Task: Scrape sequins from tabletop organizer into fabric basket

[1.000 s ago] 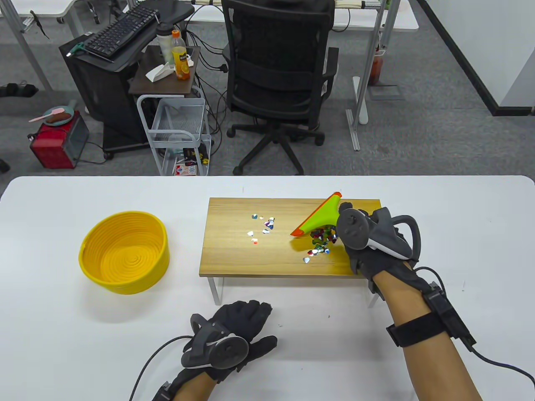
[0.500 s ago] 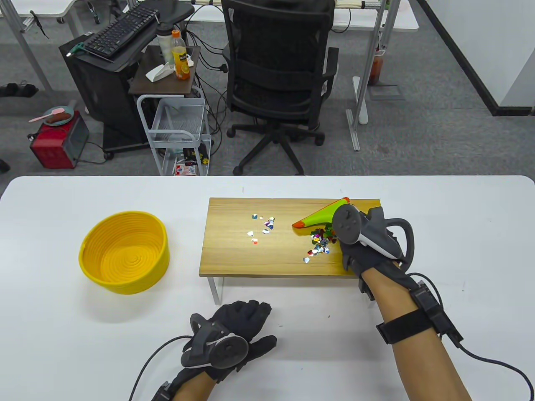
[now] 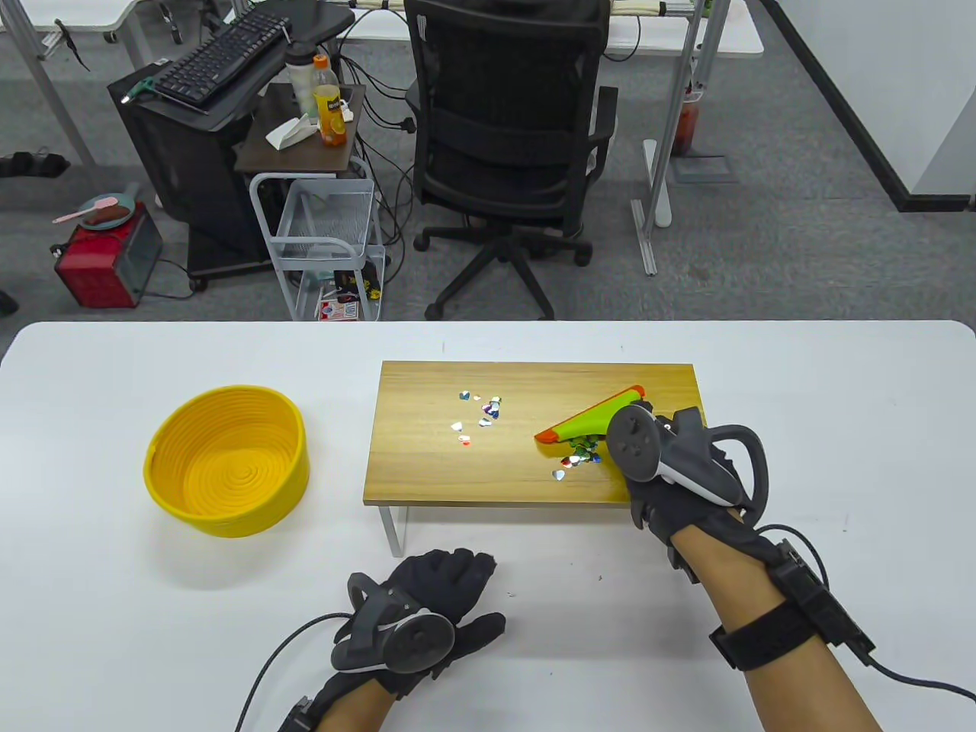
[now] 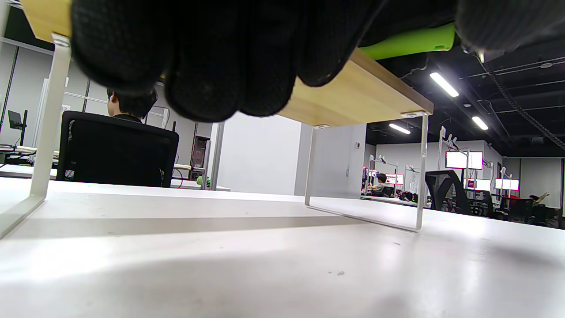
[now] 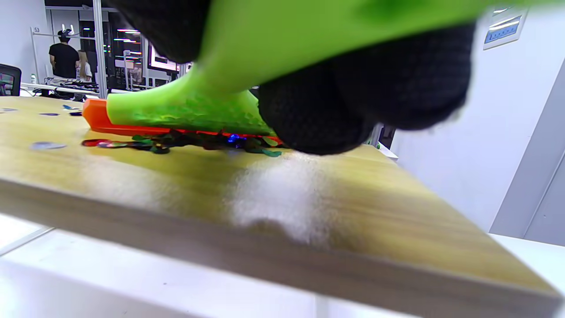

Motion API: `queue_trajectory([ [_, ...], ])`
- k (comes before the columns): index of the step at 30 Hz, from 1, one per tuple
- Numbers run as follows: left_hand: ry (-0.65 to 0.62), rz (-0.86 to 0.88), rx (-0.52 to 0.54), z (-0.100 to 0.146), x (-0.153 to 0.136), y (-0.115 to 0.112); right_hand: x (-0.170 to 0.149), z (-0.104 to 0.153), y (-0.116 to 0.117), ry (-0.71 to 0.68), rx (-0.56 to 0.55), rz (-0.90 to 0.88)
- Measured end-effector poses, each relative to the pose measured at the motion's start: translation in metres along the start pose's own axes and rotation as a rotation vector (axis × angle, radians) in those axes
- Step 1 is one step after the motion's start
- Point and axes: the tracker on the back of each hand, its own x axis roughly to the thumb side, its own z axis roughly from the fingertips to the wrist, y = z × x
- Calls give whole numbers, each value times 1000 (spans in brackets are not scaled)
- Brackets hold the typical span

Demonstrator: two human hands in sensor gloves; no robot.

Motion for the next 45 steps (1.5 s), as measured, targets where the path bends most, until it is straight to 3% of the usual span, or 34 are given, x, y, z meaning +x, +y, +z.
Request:
queue_trajectory([
  [12,1,-5,-7,0,0,-1,2,31,-1,-12,9,18],
  [25,3,-6,-12,0,-1,-2,-6,45,3,-34,13,6],
  [36,3,-5,-19,0,-1,-3,-2,29,-8,-142,-90,-53],
  [45,-2,-7,-25,0,-1,-4,43,-4,-17,-277,-91,-34],
])
